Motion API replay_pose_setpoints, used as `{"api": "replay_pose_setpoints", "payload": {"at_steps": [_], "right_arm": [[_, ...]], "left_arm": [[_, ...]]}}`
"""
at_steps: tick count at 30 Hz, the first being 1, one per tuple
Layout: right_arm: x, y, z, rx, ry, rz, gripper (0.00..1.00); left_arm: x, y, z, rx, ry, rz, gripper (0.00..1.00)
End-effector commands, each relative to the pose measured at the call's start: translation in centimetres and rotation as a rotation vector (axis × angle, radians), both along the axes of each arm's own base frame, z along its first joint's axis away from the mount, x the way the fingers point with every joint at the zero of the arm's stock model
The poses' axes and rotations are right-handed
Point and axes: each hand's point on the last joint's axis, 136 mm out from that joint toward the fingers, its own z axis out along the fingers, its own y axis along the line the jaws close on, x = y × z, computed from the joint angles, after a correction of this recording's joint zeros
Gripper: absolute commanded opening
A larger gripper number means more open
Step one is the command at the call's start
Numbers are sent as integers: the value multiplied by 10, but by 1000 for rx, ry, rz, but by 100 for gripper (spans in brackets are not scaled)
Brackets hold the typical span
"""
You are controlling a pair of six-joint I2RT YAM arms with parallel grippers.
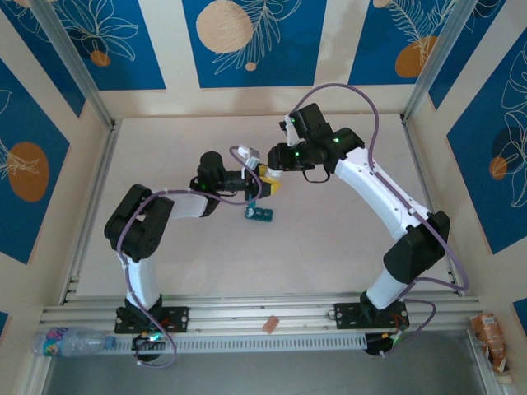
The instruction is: Sort the pills into containers
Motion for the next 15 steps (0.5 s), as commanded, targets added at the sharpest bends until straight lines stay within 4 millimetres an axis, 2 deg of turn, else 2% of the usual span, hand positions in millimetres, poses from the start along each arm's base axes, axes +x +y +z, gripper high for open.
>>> {"api": "replay_pose_setpoints", "payload": {"at_steps": [1, 4, 9, 12, 15], "right_arm": [[-26, 9, -17, 3, 132, 46, 41], [-19, 0, 6, 46, 91, 40, 47], [-14, -12, 48, 142, 9, 68, 64], [-14, -16, 65, 172, -74, 128, 71], [-15, -19, 72, 172, -164, 231, 75]], "left_arm": [[-5, -2, 55, -116, -195, -3, 0], [-5, -3, 54, -114, -193, -3, 0], [-4, -3, 52, -113, -190, -1, 0], [-5, -2, 52, -112, -190, -1, 0], [-6, -2, 51, -111, -187, -1, 0]]}}
